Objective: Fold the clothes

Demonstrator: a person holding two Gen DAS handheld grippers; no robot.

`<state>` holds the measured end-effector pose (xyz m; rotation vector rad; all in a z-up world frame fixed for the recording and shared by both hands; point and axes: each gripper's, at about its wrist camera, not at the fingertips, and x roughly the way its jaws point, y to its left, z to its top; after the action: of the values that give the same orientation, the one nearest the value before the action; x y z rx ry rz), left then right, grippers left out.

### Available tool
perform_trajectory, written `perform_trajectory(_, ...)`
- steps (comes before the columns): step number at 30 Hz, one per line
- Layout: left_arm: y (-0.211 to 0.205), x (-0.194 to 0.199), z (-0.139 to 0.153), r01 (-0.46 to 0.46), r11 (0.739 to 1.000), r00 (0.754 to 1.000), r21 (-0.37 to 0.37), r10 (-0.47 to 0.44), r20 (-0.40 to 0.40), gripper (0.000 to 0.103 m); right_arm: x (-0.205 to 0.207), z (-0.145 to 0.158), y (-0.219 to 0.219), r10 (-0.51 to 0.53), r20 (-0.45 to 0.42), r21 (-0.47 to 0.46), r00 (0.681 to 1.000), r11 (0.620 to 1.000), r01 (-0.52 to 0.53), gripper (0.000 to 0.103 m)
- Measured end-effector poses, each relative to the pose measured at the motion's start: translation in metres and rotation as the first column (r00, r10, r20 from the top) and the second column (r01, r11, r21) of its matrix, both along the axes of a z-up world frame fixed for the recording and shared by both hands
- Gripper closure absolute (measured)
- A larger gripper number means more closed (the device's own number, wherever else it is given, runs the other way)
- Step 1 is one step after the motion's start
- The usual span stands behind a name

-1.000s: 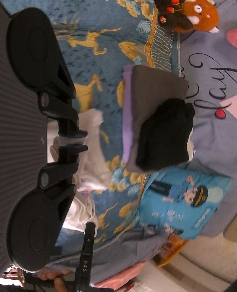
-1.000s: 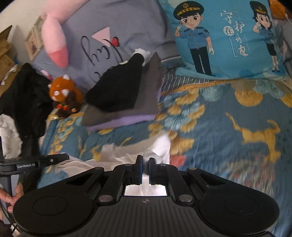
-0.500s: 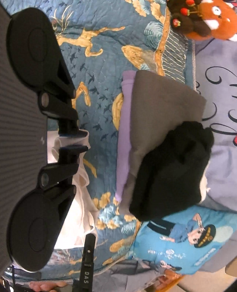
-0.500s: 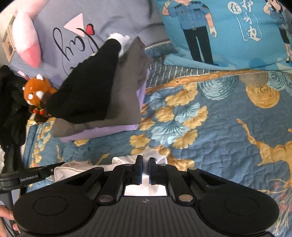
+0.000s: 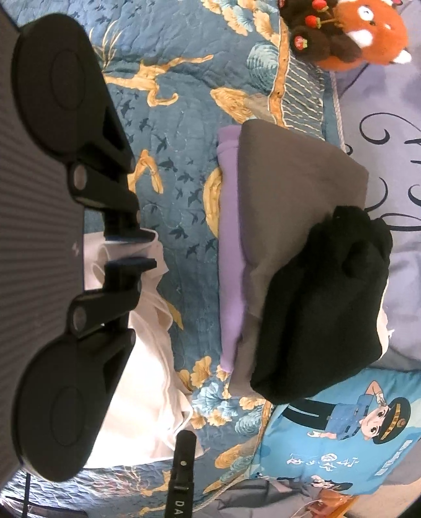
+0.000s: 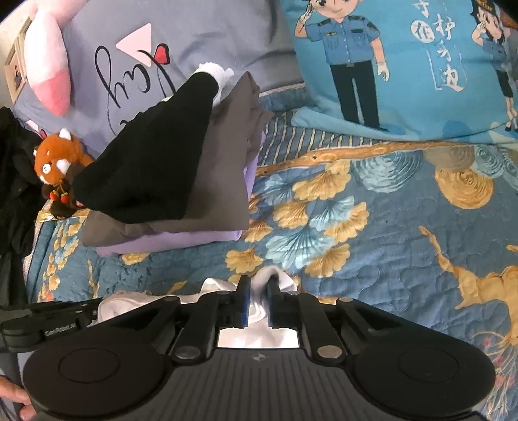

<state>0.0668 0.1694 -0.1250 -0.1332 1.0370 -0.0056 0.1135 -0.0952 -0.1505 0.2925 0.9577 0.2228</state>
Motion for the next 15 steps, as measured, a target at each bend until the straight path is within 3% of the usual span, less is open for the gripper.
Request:
perform_trajectory(4,-0.002,0.000,0.005,0.010,1.000,1.000,0.011,-0.010,0.004,0.089,0.001,0.005,0.000,-0.018,0.027,-0.013,0.999,1.000,0.018,0.085)
perform_trajectory(6,-0.003,-0.001,0.008,0.015,1.000,1.000,0.014,-0.015,0.007,0.088,0.001,0.010,-0.002,-0.033,0.057,-0.029,0.998,0.999,0.035,0.075)
perform_trajectory(9,-0.004,-0.003,0.017,0.023,0.999,0.999,0.023,-0.024,0.026,0.083,0.002,0.019,-0.005,-0.054,0.103,-0.053,0.993,0.997,0.060,0.075)
perform_trajectory(11,-0.006,-0.008,0.027,0.037,0.998,0.998,0.045,-0.040,0.058,0.054,-0.002,0.027,-0.007,-0.057,0.127,-0.054,0.990,0.996,0.064,0.075)
perform_trajectory(13,-0.011,-0.015,0.040,0.062,0.995,0.992,0.076,-0.070,0.102,0.048,-0.009,0.034,-0.008,-0.046,0.149,-0.068,0.988,0.996,0.057,0.075)
perform_trajectory(15,-0.016,-0.022,0.054,0.084,0.992,0.985,0.099,-0.098,0.139,0.048,-0.019,0.040,-0.008,-0.031,0.162,-0.080,0.986,0.996,0.044,0.075)
